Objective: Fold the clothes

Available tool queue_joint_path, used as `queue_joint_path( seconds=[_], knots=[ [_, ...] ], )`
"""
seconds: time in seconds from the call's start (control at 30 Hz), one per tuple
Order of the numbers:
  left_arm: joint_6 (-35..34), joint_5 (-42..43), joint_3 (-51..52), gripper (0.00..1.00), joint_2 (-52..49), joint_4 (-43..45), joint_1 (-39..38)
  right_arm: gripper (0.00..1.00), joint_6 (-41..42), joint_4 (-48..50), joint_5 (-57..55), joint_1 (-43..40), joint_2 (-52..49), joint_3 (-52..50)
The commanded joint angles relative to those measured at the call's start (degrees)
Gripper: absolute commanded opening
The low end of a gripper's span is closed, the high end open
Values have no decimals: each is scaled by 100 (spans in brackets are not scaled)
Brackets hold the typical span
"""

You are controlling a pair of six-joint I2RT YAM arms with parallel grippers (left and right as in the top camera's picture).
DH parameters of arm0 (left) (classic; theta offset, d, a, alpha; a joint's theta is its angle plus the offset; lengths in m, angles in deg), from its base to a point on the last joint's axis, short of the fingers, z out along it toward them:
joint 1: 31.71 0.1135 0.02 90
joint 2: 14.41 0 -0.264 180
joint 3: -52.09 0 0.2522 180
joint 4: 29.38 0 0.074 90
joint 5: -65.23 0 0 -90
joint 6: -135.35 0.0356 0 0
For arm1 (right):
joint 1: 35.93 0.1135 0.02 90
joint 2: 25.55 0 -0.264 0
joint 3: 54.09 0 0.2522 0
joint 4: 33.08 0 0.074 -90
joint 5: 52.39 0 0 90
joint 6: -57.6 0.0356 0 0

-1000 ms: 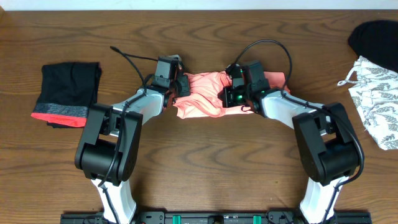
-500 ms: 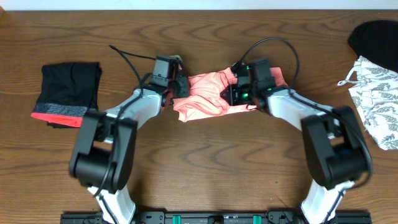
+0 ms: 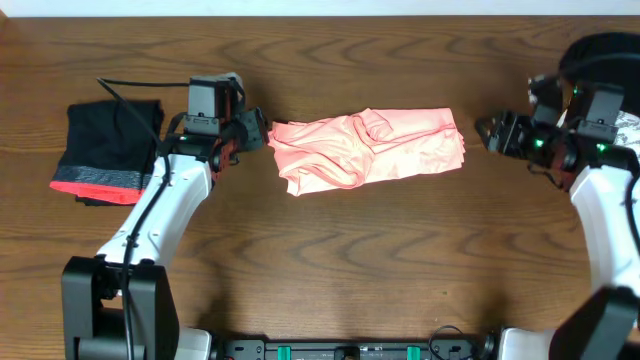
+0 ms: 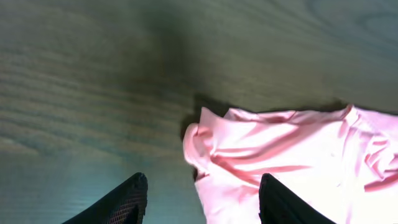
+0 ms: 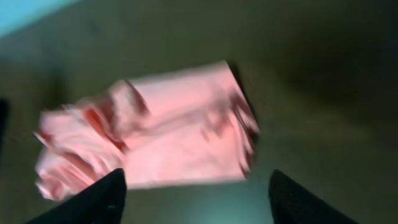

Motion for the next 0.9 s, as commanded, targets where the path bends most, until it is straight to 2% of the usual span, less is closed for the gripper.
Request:
queue_joint_path(
  seconds=[0.0, 0.23, 0.4, 0.87],
  knots=[
    [94, -44, 37, 59, -31, -20, 9, 80, -960, -238, 201, -37, -527, -83],
    [94, -42, 37, 58, -31, -127, 9, 82, -1497, -144, 616, -37, -1613, -83],
    [94, -42, 37, 58, -31, -153, 9, 82, -1506, 140, 691, -20, -2179, -83],
    [94, -42, 37, 58, -31, -168, 9, 80, -1351, 962, 994, 286, -2865, -83]
  ],
)
